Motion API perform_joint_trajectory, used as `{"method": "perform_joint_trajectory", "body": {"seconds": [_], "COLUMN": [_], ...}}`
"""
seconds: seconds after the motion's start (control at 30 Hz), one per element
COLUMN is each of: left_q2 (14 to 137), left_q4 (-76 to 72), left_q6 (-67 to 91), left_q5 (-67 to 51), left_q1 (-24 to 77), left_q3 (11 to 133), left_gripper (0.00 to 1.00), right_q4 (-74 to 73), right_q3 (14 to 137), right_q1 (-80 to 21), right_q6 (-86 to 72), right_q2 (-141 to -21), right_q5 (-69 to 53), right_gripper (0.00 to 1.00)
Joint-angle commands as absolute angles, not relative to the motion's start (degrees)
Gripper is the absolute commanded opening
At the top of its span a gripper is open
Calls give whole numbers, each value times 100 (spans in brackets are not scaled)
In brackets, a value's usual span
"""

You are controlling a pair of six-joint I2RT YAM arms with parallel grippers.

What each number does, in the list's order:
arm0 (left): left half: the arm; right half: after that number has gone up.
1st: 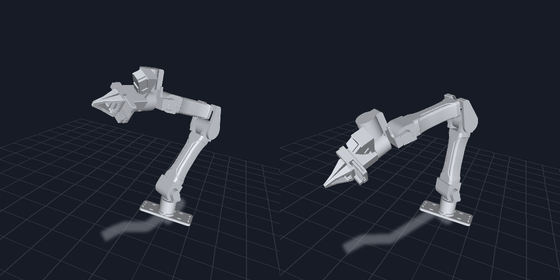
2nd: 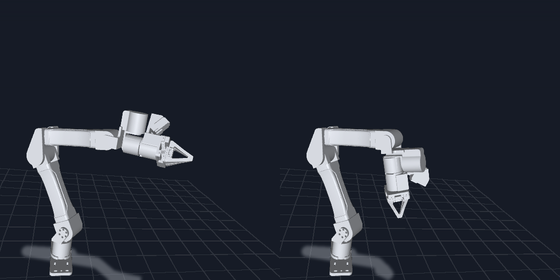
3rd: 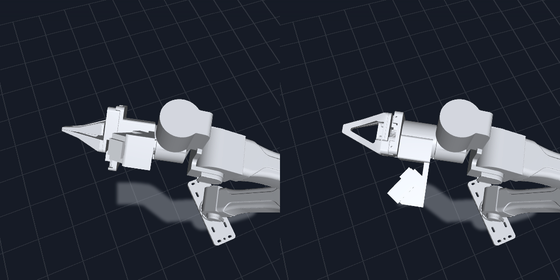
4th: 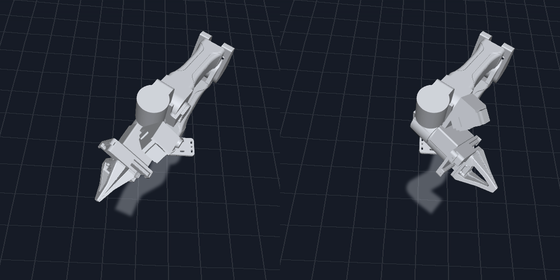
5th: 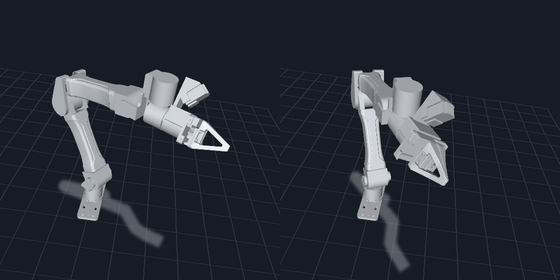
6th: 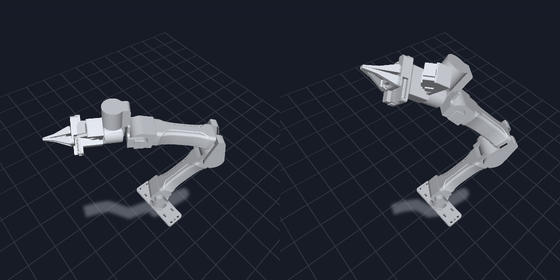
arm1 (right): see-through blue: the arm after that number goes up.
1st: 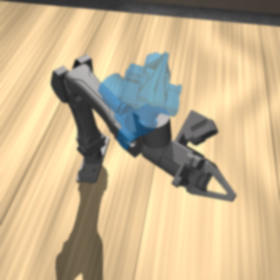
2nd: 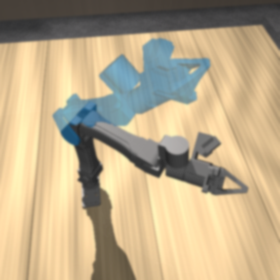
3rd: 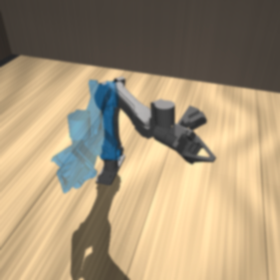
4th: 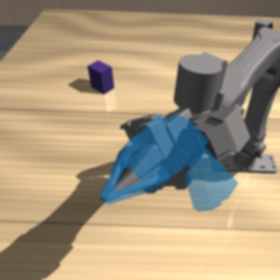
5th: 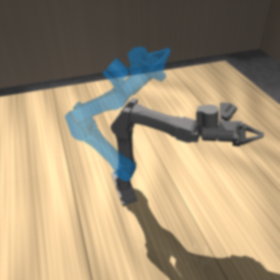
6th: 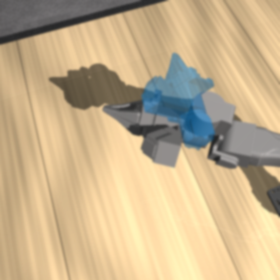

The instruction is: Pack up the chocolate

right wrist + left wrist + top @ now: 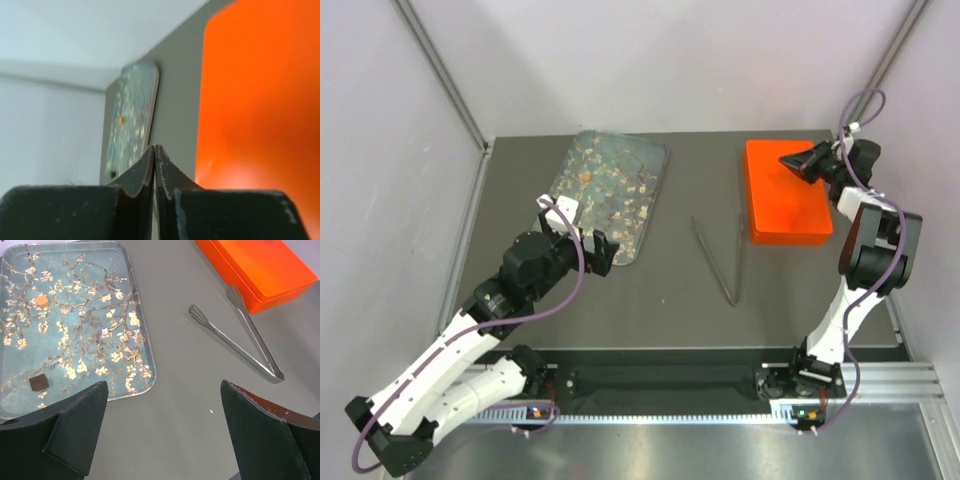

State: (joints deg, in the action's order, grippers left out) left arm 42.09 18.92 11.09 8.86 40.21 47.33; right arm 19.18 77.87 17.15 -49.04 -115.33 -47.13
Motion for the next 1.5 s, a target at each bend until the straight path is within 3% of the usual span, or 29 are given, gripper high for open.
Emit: {"method": "perform_joint_trajectory", "body": {"seconds": [0.0,0.13,0.43,0.77,0.97,1.13,1.23,1.47], "left_q2": [4096,4087,4122,4104,4148,4201,4201,4271], "left_q4": [1705,1705,1679,1679,1670,1705,1688,1688], "left_q6": [993,1002,1019,1037,1020,993,993,1020], "left_q5": [932,888,958,1011,1011,1107,1090,993], "left_q1": [4017,4025,4025,4025,4017,4017,4017,4025], "left_q3": [4720,4693,4720,4720,4729,4746,4764,4781], "left_gripper": [99,99,99,99,99,99,99,99], "right_q4": [2451,2654,2330,2091,2523,1083,1081,2458], "right_q3": [6457,5556,5466,6152,6757,7163,7259,8329], "right_q1": [1503,1441,1468,1319,1292,1213,1213,1178], "right_q6": [-4623,-4316,-3999,-4253,-4606,-3763,-3770,-4900], "right_q2": [-10593,-10283,-10820,-10538,-11607,-12129,-12120,-12347], "right_q5": [-5036,-5062,-5151,-5466,-5458,-4791,-4834,-5132], "right_gripper": [0,0,0,0,0,0,0,0]}}
